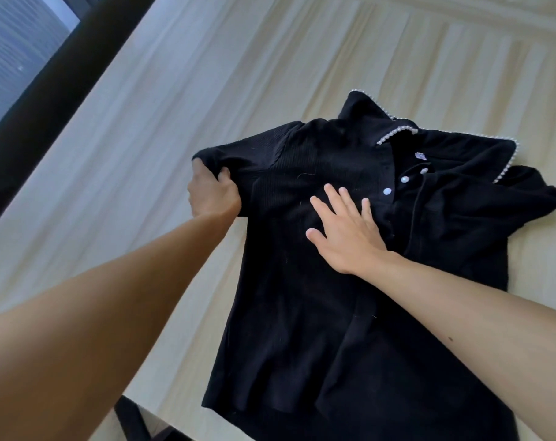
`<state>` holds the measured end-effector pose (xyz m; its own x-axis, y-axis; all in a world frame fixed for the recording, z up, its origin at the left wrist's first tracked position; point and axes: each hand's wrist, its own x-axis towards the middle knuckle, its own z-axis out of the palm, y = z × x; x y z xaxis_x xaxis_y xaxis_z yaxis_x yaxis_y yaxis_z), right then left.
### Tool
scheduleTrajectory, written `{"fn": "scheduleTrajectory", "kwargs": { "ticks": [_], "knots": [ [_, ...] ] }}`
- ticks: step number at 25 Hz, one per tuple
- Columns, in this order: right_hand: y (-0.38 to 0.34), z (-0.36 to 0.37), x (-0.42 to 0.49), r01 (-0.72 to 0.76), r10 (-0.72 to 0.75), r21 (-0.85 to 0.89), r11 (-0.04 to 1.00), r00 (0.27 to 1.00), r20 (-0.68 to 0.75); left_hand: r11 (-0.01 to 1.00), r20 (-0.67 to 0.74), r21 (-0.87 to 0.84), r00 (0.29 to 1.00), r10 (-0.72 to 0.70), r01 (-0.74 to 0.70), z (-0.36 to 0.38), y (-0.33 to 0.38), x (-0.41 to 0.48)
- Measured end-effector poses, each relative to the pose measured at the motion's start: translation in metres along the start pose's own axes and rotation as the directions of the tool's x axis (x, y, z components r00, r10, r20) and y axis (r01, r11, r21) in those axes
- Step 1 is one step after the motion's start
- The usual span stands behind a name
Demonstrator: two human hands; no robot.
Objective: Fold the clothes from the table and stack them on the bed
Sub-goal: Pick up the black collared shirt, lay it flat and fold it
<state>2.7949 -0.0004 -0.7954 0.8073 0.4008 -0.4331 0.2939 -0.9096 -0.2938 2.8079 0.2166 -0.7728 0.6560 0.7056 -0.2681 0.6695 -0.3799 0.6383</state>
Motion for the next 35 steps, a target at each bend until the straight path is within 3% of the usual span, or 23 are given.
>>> {"fn": "scheduleTrajectory", "kwargs": {
  "ticks": [2,4,6,7,8,10,11,12,13,14,15,18,20,21,24,26,27,29,31,35],
  "knots": [
    [-0.005,-0.003,0.004,-0.035,0.036,-0.011,0.999,0.999,0.023,0.983,0.002,0.120,0.990,0.143,-0.142,-0.013,0.007,0.000],
    [-0.012,-0.009,0.005,-0.057,0.055,0.047,0.997,0.998,0.044,0.955,0.048,0.064,0.956,0.288,-0.291,-0.022,0.021,-0.004],
    [-0.016,-0.019,0.002,-0.094,0.099,0.276,0.956,0.995,-0.002,0.866,0.097,-0.005,0.862,0.497,-0.499,-0.026,0.043,-0.018],
    [-0.016,-0.023,0.002,-0.098,0.138,0.444,0.891,0.989,-0.059,0.779,0.145,-0.002,0.770,0.621,-0.628,-0.025,0.056,-0.029],
    [-0.013,-0.027,0.001,-0.090,0.195,0.621,0.779,0.976,-0.102,0.665,0.219,0.000,0.649,0.728,-0.747,-0.021,0.069,-0.042],
    [-0.004,-0.036,-0.007,-0.043,0.356,0.928,0.370,0.929,-0.099,0.460,0.385,-0.046,0.409,0.827,-0.887,-0.007,0.083,-0.069],
    [0.003,-0.040,-0.014,-0.014,0.461,0.991,0.134,0.886,-0.049,0.433,0.464,-0.068,0.356,0.811,-0.899,0.003,0.082,-0.079],
    [0.014,-0.042,-0.020,-0.004,0.549,0.999,-0.039,0.836,0.025,0.450,0.530,-0.058,0.354,0.770,-0.891,0.014,0.075,-0.085],
    [0.025,-0.043,-0.027,-0.010,0.612,0.993,-0.118,0.787,0.080,0.479,0.596,-0.009,0.380,0.707,-0.878,0.028,0.065,-0.087],
    [0.037,-0.042,-0.035,-0.044,0.662,0.995,-0.084,0.744,0.089,0.481,0.663,0.077,0.405,0.629,-0.873,0.040,0.053,-0.089],
    [0.049,-0.039,-0.042,-0.094,0.702,0.995,0.031,0.711,0.045,0.442,0.733,0.170,0.412,0.541,-0.881,0.050,0.041,-0.091],
    [0.075,-0.034,-0.053,-0.214,0.670,0.809,0.548,0.691,-0.271,0.287,0.831,0.329,0.420,0.364,-0.900,0.064,0.011,-0.095],
    [0.102,-0.032,-0.051,-0.251,0.526,0.529,0.810,0.711,-0.468,0.255,0.773,0.352,0.434,0.463,-0.900,0.067,0.012,-0.094],
    [0.119,-0.035,-0.048,-0.299,0.472,0.388,0.872,0.727,-0.499,0.269,0.721,0.337,0.431,0.542,-0.903,0.067,0.018,-0.091],
    [0.168,-0.053,-0.033,-0.427,0.431,0.101,0.898,0.812,-0.395,0.382,0.566,0.203,0.426,0.706,-0.902,0.077,0.060,-0.071],
    [0.189,-0.068,-0.017,-0.420,0.402,-0.008,0.907,0.872,-0.279,0.490,0.515,0.141,0.486,0.706,-0.860,0.091,0.097,-0.045],
    [0.194,-0.074,-0.010,-0.395,0.374,-0.060,0.917,0.902,-0.214,0.472,0.550,0.195,0.495,0.673,-0.860,0.101,0.111,-0.032],
    [0.200,-0.081,0.003,-0.363,0.353,-0.112,0.925,0.931,-0.095,0.288,0.722,0.382,0.478,0.501,-0.878,0.123,0.128,-0.015],
    [0.200,-0.087,0.010,-0.395,0.394,-0.115,0.911,0.919,-0.038,0.156,0.794,0.466,0.490,0.360,-0.871,0.136,0.131,-0.010],
    [0.192,-0.097,0.002,-0.456,0.457,-0.113,0.883,0.889,-0.026,0.159,0.769,0.482,0.503,0.395,-0.862,0.140,0.135,-0.030]
  ]
}}
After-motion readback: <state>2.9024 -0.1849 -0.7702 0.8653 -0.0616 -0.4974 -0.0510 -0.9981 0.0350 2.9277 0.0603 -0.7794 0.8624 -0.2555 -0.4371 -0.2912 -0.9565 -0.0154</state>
